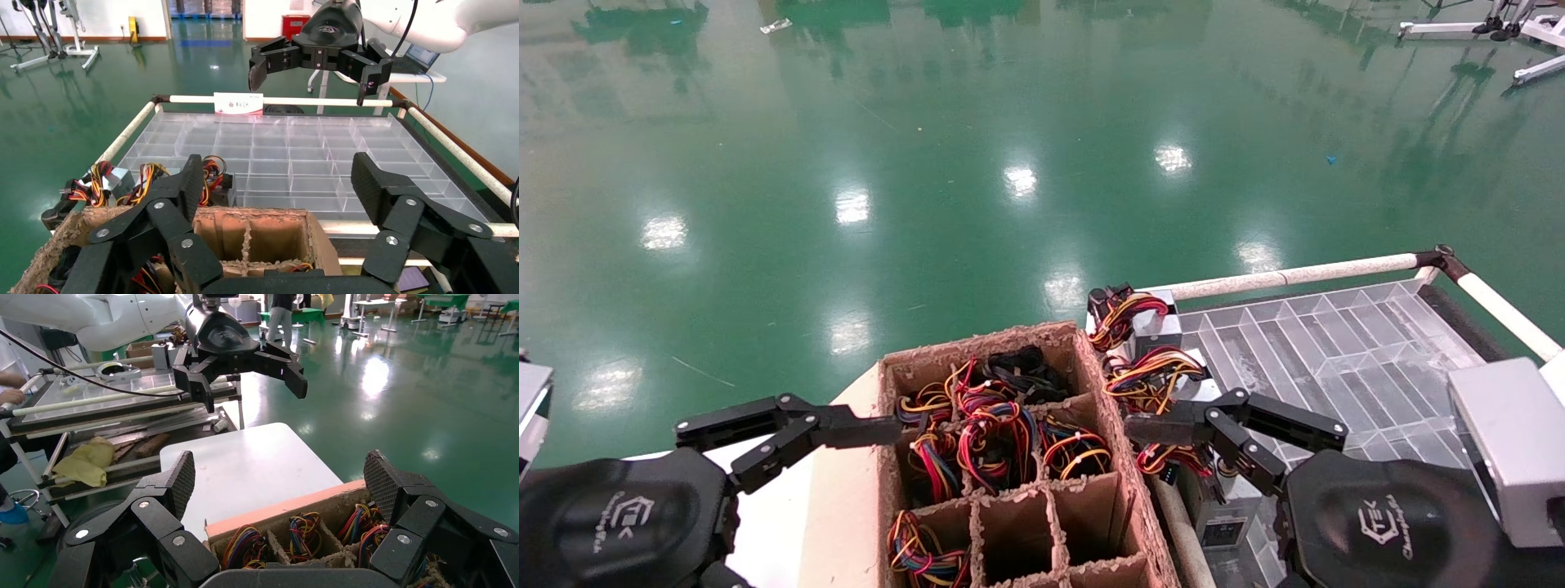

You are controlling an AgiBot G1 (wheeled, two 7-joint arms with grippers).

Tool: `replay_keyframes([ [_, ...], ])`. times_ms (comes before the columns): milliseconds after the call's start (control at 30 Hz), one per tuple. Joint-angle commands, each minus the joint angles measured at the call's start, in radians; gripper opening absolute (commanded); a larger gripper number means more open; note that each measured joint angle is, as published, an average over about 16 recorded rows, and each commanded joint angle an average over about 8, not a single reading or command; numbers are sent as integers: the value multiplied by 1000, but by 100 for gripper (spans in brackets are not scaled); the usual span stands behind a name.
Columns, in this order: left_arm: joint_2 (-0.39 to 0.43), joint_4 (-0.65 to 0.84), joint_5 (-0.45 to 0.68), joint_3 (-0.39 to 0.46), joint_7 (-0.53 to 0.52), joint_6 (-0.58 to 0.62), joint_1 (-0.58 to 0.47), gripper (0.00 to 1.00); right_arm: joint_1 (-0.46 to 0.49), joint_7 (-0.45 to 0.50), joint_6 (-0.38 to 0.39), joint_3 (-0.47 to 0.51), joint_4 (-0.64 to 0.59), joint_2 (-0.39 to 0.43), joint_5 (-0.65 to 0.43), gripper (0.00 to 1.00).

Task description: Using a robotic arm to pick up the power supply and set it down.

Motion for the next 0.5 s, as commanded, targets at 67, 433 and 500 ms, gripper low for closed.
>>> replay_keyframes([
  [67, 0, 0, 0, 0, 0, 0, 0, 0, 0, 0, 0, 0, 0, 0, 0, 100],
  [433, 0, 0, 0, 0, 0, 0, 0, 0, -6, 2, 3, -4, 0, 2, -10, 100],
  [500, 0, 0, 0, 0, 0, 0, 0, 0, -12, 4, 9, -11, 3, 4, -24, 100],
])
